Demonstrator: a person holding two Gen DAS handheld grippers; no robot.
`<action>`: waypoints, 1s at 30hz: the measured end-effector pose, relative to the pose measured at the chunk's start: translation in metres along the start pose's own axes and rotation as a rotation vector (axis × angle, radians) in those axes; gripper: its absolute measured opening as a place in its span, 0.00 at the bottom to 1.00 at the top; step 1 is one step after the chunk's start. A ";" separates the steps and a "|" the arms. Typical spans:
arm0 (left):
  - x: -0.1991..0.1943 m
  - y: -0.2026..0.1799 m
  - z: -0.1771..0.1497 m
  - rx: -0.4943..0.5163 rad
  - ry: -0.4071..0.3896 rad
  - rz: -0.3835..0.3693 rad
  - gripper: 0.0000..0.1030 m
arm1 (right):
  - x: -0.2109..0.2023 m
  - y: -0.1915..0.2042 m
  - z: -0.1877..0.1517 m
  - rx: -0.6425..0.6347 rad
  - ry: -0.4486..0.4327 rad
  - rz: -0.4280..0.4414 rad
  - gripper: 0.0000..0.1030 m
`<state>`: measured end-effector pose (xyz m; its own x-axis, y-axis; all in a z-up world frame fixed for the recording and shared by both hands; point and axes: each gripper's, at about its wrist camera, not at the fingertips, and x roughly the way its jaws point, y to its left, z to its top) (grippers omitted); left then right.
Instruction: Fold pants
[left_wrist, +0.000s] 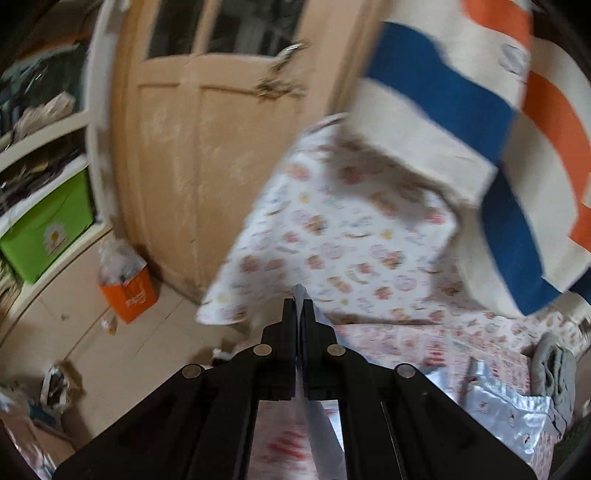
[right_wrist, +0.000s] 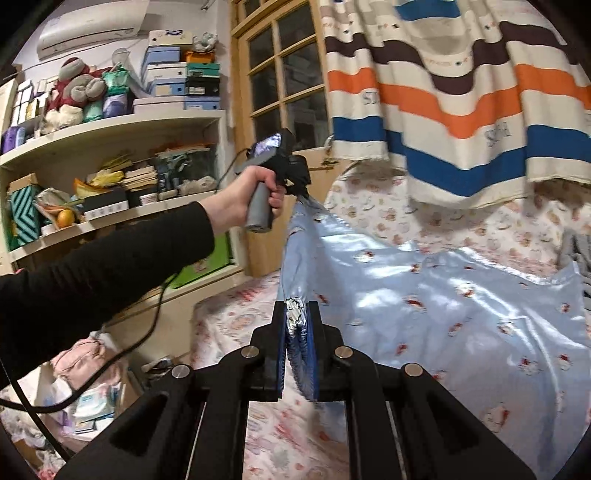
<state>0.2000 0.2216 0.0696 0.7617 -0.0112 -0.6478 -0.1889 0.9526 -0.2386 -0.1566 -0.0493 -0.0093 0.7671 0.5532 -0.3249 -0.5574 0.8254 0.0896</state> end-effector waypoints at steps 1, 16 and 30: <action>-0.001 -0.013 0.000 0.007 -0.004 -0.027 0.01 | -0.004 -0.004 -0.001 0.006 -0.005 -0.016 0.10; 0.008 -0.283 -0.037 0.241 0.059 -0.304 0.01 | -0.105 -0.075 -0.037 0.147 -0.064 -0.343 0.10; 0.027 -0.414 -0.115 0.399 0.167 -0.391 0.01 | -0.138 -0.093 -0.067 0.217 -0.057 -0.438 0.10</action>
<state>0.2274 -0.2083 0.0677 0.6141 -0.4020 -0.6792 0.3592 0.9086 -0.2131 -0.2318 -0.2105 -0.0358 0.9341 0.1493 -0.3244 -0.1041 0.9828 0.1524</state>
